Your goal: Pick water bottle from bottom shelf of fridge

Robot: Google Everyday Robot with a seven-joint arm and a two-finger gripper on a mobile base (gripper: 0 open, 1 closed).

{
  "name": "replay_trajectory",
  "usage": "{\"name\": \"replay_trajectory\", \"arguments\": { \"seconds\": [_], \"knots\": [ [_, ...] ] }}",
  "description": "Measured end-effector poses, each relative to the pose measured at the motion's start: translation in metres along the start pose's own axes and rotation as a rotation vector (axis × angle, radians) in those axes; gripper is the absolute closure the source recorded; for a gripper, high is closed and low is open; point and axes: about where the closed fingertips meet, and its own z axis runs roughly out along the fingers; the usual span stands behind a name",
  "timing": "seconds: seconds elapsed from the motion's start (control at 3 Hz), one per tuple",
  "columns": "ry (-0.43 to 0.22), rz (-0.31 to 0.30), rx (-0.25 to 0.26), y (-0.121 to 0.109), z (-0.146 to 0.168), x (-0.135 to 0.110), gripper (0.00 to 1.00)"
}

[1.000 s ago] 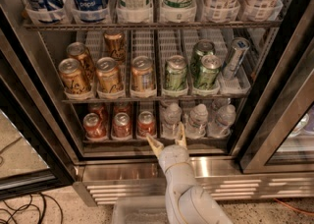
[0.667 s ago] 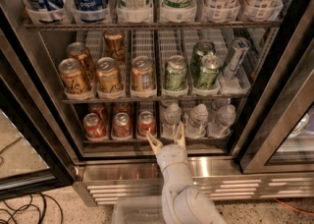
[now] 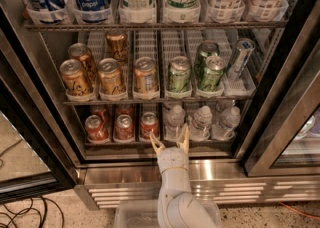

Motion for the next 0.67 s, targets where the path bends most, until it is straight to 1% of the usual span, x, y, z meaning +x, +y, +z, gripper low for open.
{"name": "replay_trajectory", "arguments": {
  "seconds": [0.33, 0.67],
  "knots": [
    [-0.007, -0.019, 0.044, -0.0042, 0.0013, 0.0017, 0.32],
    [-0.013, -0.026, 0.073, -0.0094, 0.001, 0.0025, 0.37]
  ]
}}
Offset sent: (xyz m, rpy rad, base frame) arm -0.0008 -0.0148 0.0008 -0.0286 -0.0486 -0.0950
